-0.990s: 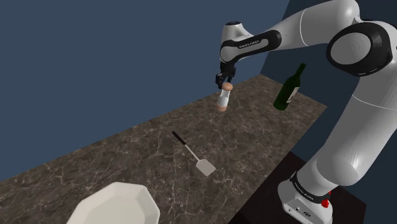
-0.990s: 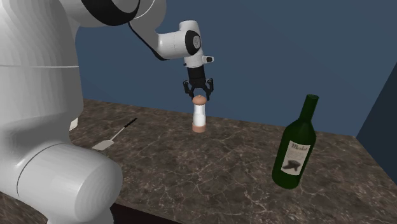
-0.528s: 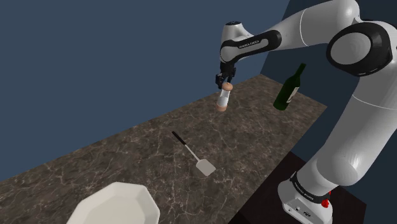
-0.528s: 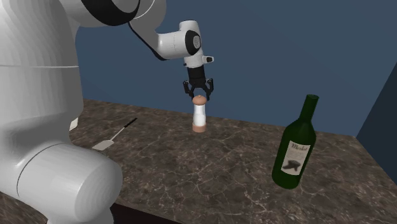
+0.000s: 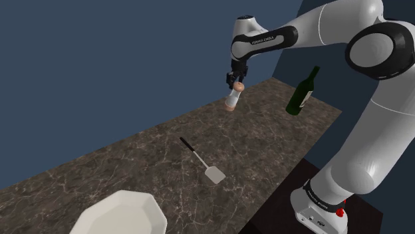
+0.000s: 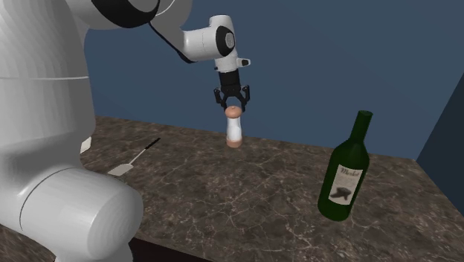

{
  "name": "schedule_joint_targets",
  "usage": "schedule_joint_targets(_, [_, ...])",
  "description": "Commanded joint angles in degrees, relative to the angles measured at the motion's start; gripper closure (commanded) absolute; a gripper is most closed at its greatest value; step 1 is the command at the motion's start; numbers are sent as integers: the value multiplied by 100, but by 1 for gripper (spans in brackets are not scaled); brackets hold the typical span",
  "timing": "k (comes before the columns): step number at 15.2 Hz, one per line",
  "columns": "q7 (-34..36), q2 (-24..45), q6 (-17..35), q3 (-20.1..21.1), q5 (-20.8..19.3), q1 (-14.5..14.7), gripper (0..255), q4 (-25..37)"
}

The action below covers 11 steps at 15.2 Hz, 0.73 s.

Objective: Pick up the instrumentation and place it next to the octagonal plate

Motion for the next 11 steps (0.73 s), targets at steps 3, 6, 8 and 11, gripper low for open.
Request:
schedule_joint_targets(3, [-36, -93, -285, 6, 14, 8, 255, 193])
schedule_joint_targets(6, [-68, -149, -498, 8, 25, 12, 255, 352])
schedule_joint_targets(8, [-89, -180, -642, 10, 32, 14, 255, 465])
schedule_joint_targets(11, [-121, -219, -859, 12, 41, 17, 255, 646])
